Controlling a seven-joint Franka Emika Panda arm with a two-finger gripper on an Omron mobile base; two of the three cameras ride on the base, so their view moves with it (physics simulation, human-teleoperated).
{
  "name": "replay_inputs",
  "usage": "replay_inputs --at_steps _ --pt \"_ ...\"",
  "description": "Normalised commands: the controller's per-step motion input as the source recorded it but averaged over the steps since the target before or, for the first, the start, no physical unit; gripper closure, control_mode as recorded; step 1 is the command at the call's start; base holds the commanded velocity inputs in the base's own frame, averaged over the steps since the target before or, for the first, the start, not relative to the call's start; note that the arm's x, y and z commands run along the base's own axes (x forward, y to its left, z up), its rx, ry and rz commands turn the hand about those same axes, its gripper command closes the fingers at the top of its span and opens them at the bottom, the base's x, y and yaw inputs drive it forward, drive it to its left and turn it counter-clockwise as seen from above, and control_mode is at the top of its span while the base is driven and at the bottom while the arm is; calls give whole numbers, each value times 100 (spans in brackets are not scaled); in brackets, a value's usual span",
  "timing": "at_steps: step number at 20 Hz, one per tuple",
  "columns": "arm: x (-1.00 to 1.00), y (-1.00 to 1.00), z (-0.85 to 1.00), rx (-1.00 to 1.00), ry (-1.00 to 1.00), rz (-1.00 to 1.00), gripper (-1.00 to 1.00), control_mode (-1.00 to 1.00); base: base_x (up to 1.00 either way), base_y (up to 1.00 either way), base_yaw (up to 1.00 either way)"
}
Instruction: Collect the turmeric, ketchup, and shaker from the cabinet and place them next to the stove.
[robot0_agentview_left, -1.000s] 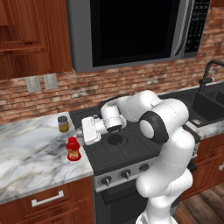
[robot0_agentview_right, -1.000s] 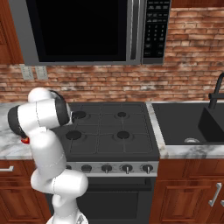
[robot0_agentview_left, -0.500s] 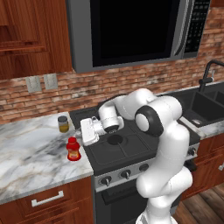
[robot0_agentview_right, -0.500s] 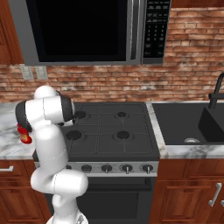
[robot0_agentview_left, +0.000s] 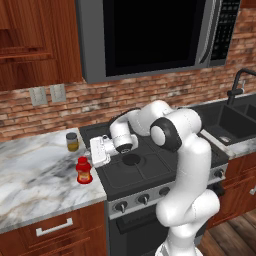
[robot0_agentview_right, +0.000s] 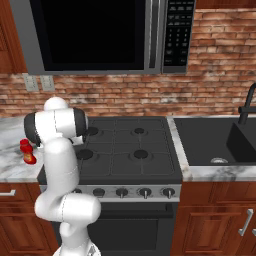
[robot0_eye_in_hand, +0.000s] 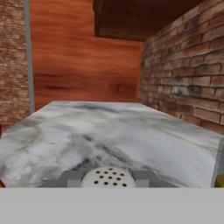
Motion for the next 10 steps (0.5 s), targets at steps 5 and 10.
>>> replay_inputs --at_steps 5,10 --pt "15 5 -19 0 0 0 100 -100 0 0 0" --pt "14 5 -20 0 0 0 100 -100 0 0 0"
